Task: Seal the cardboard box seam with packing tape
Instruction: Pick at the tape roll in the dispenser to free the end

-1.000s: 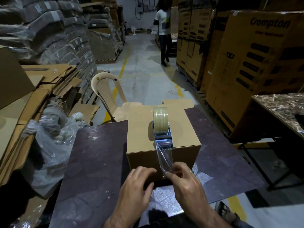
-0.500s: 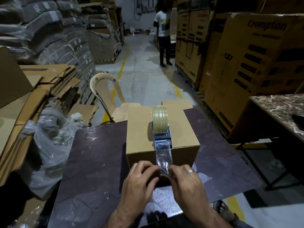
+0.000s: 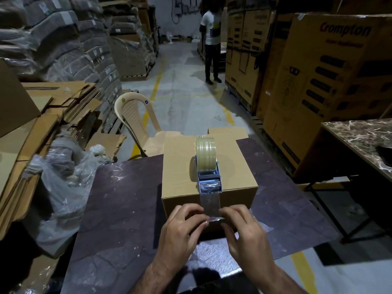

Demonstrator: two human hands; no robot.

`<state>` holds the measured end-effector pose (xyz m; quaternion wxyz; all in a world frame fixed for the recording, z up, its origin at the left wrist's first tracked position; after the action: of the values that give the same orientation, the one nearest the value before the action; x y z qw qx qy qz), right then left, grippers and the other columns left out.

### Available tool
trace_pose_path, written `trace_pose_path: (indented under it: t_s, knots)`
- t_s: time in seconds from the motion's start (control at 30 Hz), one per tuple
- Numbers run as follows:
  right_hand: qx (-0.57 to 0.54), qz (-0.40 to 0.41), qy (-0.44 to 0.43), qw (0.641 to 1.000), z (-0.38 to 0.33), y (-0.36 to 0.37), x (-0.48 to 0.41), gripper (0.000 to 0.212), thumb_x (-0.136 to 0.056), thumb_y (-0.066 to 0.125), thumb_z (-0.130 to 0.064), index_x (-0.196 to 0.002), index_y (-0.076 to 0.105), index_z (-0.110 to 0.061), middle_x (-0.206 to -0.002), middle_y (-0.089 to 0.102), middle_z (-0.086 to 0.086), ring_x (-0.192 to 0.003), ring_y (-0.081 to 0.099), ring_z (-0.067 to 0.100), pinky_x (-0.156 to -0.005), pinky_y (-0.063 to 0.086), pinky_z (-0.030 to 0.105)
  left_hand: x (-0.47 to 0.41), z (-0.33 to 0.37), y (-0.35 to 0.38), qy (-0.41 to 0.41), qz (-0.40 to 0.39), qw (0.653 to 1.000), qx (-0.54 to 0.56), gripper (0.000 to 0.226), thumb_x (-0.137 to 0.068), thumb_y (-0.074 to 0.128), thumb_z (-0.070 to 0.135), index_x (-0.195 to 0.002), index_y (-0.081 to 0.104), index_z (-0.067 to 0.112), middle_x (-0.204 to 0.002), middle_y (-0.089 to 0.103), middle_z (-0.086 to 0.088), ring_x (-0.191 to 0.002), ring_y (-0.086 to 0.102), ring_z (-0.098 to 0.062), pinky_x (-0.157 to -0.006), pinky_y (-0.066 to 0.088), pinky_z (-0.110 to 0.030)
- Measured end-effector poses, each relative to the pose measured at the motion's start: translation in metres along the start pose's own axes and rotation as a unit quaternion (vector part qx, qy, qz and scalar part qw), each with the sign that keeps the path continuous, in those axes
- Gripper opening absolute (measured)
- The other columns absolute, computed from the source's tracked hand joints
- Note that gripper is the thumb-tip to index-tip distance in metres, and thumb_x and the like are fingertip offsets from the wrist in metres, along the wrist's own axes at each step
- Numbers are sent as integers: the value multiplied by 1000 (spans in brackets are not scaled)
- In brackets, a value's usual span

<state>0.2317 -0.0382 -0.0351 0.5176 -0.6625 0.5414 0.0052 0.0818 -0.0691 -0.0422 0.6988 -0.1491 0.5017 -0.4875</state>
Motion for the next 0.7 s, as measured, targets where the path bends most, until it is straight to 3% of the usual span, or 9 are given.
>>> trace_pose_path:
  t_s: [0.17,0.4,0.47,0.6,0.7]
  knots:
    - [-107,-44,90,989,35,8,-7,37,-74,78,-18,-105,67,-35,-94,53,-21,-94,50,6,-73,42,19,0,-3,-3,-25,21,998,47,21,-87,60,33,-93,76,20,-103,65,12,-93,56,-3,-82,44,-13]
    - [-174,-52,113,977,40,17,-13,9,-78,65,-44,-84,72,-41,-85,59,-15,-90,54,10,-74,47,30,1,-4,1,-64,-1,995,75,22,-87,59,36,-97,75,26,-104,63,19,-99,56,-4,-83,46,-17]
    - [-185,-51,123,974,43,19,-12,10,-78,65,-43,-83,73,-38,-84,60,-15,-90,55,11,-74,48,32,1,-6,-1,-98,8,989,111,20,-85,63,36,-100,75,29,-101,64,22,-98,58,-6,-81,48,-18]
    - [-230,-53,153,960,48,23,-11,10,-80,74,-21,-80,74,-31,-85,63,-12,-89,60,13,-73,51,36,5,-13,-1,-154,16,976,150,29,-82,74,26,-109,70,34,-97,64,22,-93,59,-8,-76,51,-24]
    - [-240,-61,163,955,48,25,-13,11,-81,74,-20,-79,73,-30,-84,65,-11,-86,62,13,-74,52,34,5,-12,2,-164,-2,971,174,22,-80,76,22,-100,74,31,-95,60,18,-93,61,-9,-72,53,-21]
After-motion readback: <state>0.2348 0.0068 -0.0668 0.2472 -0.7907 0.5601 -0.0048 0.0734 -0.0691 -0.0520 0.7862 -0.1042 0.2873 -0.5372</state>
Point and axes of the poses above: each hand's wrist, its own x-axis away from the middle knuckle, its own y-axis out of the palm, z = x × y, the point moved 7 cm from there along -x, towards the middle knuckle
